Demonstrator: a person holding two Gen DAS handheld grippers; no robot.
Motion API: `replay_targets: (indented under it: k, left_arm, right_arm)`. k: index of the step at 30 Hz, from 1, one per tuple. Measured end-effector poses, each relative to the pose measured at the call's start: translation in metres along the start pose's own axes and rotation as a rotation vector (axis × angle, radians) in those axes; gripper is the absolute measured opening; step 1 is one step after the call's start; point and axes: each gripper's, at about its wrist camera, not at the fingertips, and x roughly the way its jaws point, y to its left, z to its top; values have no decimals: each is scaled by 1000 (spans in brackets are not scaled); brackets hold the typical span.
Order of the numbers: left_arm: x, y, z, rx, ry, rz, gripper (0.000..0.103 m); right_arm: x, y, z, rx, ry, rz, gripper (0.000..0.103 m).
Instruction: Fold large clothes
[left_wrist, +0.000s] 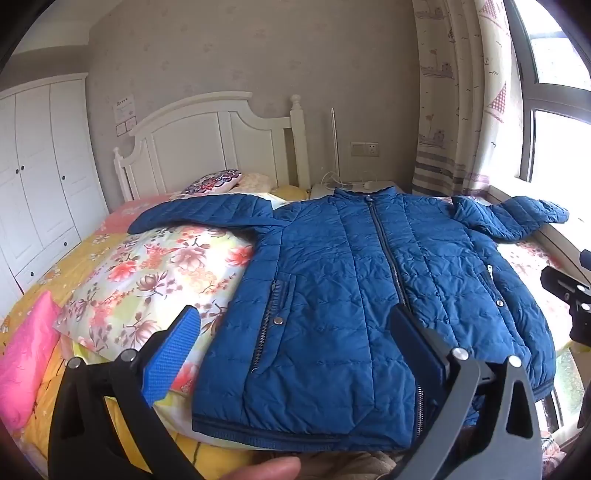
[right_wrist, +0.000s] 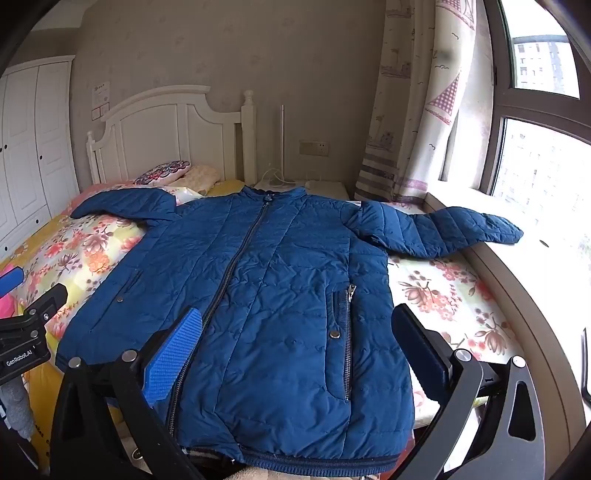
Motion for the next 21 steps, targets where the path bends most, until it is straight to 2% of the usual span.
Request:
replay_targets:
  k: [8, 9, 21]
  left_arm:
    - [-6, 1, 1, -22, -7, -45, 101]
    - [-1, 10, -4, -14, 4, 1, 101]
    - [-1, 8, -4, -11, 12, 6, 101]
  right_arm:
    - [0, 3, -1, -10, -4, 0, 99]
    - [0, 3, -1, -9, -2, 1, 99]
    - [1, 3, -2, -3, 5, 11, 99]
